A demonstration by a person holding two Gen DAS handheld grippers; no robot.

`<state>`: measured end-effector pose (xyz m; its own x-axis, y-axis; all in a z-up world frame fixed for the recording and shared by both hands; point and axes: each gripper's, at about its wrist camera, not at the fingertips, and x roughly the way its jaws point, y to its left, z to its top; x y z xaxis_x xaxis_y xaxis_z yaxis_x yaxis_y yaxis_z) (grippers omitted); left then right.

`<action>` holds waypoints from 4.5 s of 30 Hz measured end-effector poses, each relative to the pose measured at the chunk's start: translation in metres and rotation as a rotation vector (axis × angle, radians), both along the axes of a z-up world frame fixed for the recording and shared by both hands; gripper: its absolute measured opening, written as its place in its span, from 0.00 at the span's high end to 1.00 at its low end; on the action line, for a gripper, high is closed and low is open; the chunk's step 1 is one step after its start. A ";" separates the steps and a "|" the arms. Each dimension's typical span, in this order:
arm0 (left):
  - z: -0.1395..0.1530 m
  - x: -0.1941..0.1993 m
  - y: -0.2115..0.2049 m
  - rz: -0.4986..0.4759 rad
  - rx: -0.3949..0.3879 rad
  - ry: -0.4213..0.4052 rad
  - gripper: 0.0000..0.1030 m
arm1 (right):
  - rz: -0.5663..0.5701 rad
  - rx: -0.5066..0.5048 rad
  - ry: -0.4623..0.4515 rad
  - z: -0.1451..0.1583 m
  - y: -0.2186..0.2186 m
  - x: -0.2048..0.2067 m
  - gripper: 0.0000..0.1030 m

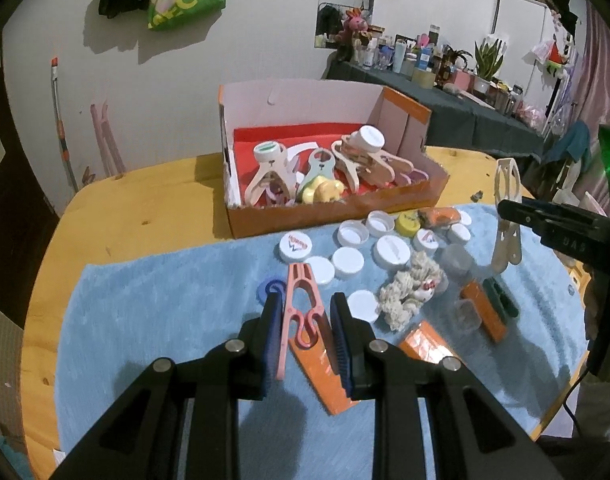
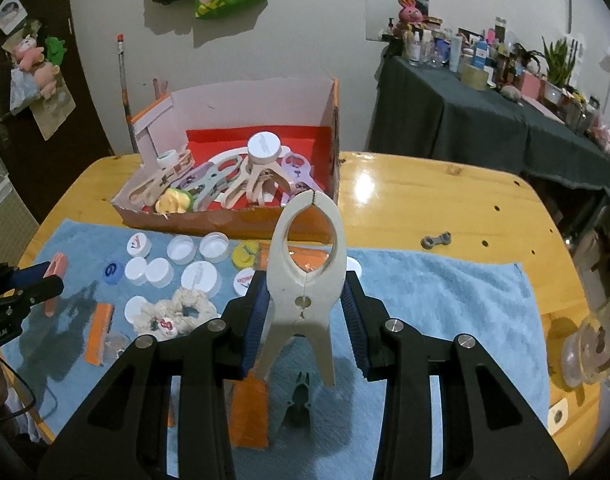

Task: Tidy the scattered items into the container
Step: 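Carry pink clothespin and cream clamp over the cardboard box with both grippers, then lower cream clamp into the box and open right gripper while left holds pink clothespin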

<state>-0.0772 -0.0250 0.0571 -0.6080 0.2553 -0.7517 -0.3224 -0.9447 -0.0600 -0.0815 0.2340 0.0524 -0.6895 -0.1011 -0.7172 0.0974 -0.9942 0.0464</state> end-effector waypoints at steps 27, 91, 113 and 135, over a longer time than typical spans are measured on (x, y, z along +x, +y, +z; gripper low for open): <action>0.043 -0.078 0.049 -0.044 -0.013 0.060 0.74 | 0.112 0.014 0.046 0.042 -0.022 -0.070 0.66; -0.040 -0.217 0.091 -0.011 -0.035 -0.164 0.74 | 0.129 0.119 -0.160 -0.009 -0.040 -0.199 0.66; -0.042 -0.214 0.092 -0.011 -0.037 -0.169 0.74 | 0.134 0.124 -0.177 -0.018 -0.044 -0.186 0.66; -0.043 -0.214 0.092 -0.016 -0.041 -0.170 0.74 | 0.128 0.124 -0.179 -0.020 -0.044 -0.185 0.66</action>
